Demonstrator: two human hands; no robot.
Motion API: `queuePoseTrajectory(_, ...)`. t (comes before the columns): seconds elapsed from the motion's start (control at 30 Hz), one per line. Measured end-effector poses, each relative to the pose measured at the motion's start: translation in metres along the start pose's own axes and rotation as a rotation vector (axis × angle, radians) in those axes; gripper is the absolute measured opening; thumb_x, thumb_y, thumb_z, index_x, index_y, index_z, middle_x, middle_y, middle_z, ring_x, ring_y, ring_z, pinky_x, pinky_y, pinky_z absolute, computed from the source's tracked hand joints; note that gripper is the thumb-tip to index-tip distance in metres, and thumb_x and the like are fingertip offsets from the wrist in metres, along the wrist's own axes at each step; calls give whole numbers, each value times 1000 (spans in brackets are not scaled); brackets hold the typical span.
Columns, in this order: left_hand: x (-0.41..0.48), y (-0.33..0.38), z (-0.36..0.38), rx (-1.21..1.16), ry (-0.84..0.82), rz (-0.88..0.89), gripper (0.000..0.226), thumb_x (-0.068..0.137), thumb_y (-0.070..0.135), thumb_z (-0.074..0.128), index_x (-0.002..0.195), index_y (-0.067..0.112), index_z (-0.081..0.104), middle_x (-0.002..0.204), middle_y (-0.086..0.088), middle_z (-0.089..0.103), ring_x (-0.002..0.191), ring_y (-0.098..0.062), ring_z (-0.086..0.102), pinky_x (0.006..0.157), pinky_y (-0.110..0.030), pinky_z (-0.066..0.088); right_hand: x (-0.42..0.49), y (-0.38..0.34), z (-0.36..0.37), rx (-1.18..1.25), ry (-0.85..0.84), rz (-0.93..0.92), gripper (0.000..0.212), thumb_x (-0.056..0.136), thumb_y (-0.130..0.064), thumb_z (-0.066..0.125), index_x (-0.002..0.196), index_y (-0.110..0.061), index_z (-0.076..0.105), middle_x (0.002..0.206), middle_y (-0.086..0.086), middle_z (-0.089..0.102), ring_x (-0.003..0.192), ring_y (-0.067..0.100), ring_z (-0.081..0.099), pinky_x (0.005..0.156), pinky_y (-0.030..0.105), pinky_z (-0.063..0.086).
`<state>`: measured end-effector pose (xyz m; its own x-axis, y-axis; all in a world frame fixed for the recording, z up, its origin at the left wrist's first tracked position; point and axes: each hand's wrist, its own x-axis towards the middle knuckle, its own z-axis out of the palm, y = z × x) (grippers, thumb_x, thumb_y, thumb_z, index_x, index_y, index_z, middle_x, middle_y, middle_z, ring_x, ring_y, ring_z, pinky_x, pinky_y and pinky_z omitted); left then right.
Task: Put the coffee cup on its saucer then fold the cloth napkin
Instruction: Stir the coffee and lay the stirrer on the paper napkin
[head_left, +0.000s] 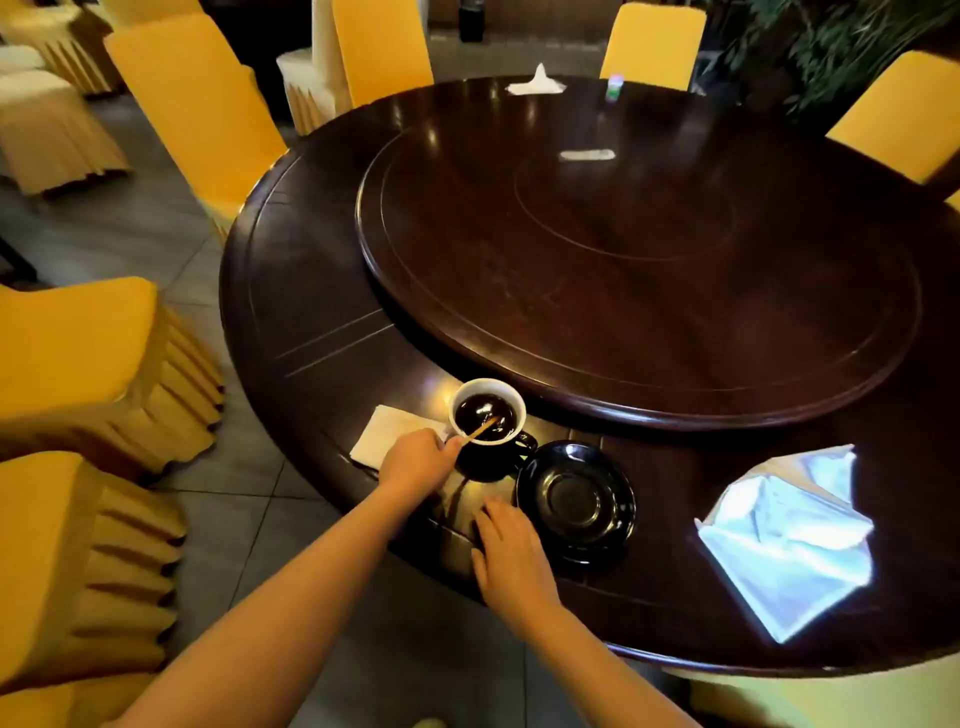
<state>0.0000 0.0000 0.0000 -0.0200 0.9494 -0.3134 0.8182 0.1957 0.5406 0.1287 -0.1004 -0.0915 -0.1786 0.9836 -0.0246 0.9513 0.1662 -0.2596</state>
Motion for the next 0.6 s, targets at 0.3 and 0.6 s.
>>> queuePoseTrajectory(0.3, 14, 6, 2, -283, -243, -134, 38, 94, 33, 46, 63, 14, 58, 55, -2, 57, 48, -14, 49, 50, -25, 39, -6, -6, 28, -66, -143, -32, 58, 89, -45, 35, 139, -16, 39, 147, 7, 40, 137, 21, 34, 110, 37, 9)
queuePoseTrajectory(0.6, 14, 4, -9, -259, -241, -202, 32, 85, 19, 49, 54, 12, 55, 47, -2, 52, 43, -14, 45, 44, -21, 33, -9, -3, 30, -58, -125, -39, 57, 92, -45, 32, 141, -16, 35, 149, 6, 36, 138, 19, 30, 110, 37, 9)
